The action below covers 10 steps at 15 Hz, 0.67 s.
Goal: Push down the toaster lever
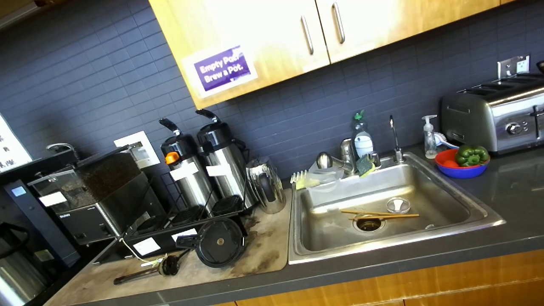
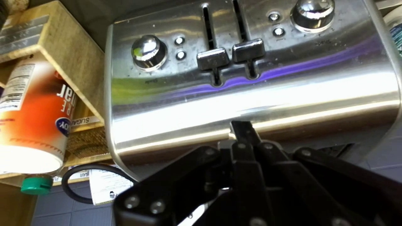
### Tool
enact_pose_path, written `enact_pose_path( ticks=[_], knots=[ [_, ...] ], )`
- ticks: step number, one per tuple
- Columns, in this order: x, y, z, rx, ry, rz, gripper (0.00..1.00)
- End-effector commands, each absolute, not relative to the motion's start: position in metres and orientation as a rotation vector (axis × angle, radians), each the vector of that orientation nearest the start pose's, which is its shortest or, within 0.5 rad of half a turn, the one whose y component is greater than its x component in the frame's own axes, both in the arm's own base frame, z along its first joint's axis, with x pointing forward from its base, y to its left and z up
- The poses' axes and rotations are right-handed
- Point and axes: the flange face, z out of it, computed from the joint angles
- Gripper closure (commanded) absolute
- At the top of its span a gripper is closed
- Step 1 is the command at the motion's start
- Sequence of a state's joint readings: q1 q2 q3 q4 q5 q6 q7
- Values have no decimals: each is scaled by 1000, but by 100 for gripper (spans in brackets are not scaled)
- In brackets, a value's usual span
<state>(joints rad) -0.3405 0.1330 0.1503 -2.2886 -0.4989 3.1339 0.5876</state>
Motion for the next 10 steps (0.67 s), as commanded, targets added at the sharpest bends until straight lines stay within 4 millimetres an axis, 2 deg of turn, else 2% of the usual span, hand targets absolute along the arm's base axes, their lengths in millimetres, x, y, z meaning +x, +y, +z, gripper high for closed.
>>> enact_pose_path(
  ticks=[1,3,4,5,6,9,10],
  knots=[
    [543,-51,374,-2923,455,-1070,100],
    [535,-42,372,-2922,463,-1044,100],
    [532,-38,370,-2919,464,-1034,94],
    [528,-33,369,-2914,467,-1023,84],
    [524,-26,366,-2916,466,-1000,68],
    [513,-4,359,-2937,475,-893,50],
    [511,9,353,-2917,464,-843,44]
  ],
)
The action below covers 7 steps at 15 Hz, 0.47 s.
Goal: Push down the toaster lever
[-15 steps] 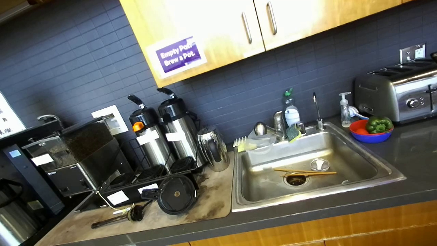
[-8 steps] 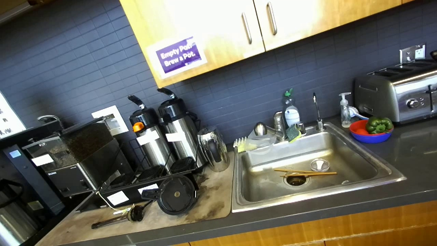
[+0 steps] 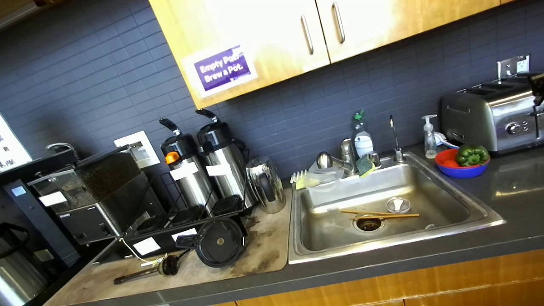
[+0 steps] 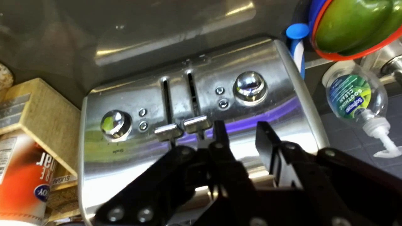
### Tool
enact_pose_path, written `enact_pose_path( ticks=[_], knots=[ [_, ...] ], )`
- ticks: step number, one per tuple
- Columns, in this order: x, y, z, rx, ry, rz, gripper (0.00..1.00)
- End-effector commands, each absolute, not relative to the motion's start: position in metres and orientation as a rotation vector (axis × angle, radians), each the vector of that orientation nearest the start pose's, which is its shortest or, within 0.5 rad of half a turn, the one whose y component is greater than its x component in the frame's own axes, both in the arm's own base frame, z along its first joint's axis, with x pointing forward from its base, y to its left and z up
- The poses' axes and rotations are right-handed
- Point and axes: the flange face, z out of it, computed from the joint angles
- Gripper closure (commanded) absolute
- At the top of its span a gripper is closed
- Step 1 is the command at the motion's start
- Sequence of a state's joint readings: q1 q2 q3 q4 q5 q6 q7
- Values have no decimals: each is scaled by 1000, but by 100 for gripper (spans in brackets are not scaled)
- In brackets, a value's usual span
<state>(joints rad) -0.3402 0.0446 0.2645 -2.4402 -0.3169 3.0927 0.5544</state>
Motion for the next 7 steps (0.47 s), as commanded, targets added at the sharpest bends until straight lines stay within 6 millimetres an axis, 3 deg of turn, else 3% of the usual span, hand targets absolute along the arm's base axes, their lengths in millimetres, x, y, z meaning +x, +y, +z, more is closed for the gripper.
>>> enact_pose_path(
  ticks=[1,2,5,7],
  knots=[
    [509,18,354,-2909,470,-809,36],
    [521,3,347,-2908,485,-853,55],
    [516,23,347,-2899,464,-813,36],
    [516,22,348,-2900,467,-814,36]
  ],
)
